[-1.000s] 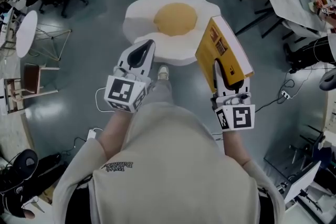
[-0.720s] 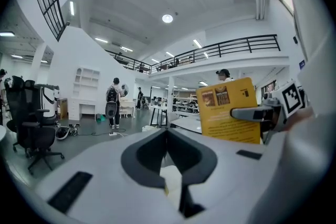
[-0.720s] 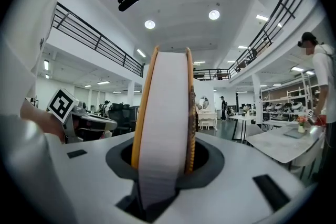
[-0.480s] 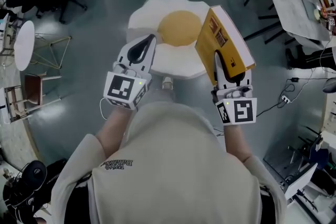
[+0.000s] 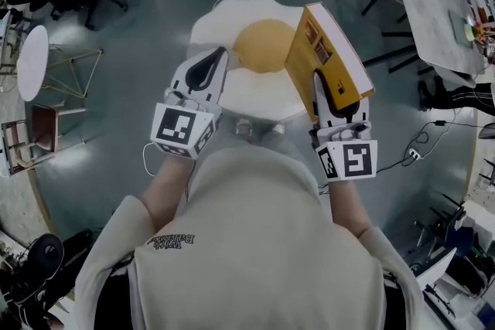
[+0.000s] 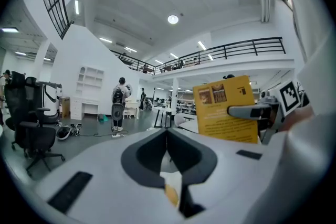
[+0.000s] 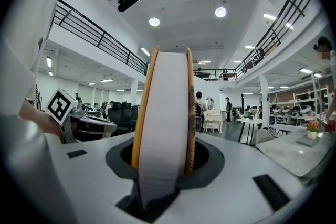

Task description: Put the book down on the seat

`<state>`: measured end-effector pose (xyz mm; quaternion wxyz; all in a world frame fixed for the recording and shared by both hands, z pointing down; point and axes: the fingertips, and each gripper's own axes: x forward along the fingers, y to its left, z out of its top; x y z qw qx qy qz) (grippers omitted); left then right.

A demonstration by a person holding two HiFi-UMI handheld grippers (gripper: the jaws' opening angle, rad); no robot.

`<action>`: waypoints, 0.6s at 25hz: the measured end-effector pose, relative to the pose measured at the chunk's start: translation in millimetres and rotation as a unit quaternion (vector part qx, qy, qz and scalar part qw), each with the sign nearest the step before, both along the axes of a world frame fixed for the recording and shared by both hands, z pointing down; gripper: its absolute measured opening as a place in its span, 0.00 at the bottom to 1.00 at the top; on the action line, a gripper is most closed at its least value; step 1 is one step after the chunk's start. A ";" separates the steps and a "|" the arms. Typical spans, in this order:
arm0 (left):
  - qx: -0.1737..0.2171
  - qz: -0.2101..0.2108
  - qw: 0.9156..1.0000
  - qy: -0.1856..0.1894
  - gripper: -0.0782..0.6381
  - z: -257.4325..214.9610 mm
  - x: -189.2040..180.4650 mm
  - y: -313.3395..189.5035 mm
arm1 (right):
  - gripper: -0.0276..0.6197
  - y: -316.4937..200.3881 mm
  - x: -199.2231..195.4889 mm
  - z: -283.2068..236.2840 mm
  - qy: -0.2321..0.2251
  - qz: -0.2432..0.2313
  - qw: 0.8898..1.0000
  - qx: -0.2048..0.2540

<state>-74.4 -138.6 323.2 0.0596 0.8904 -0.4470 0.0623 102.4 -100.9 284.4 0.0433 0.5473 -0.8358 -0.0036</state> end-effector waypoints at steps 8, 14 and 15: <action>0.005 -0.041 0.999 0.002 0.12 -7.2 -8.1 -8.1 | 0.27 -22.8 -3.5 2.7 -0.003 -0.035 0.999 -0.012; 0.007 -0.084 0.996 -0.006 0.13 -1.3 -26.8 -11.6 | 0.27 -35.5 -9.2 15.5 0.009 -0.070 0.997 -0.038; 0.008 -0.088 0.996 -0.011 0.12 -0.1 -28.5 -13.8 | 0.27 -38.5 -10.6 18.5 0.010 -0.078 0.996 -0.047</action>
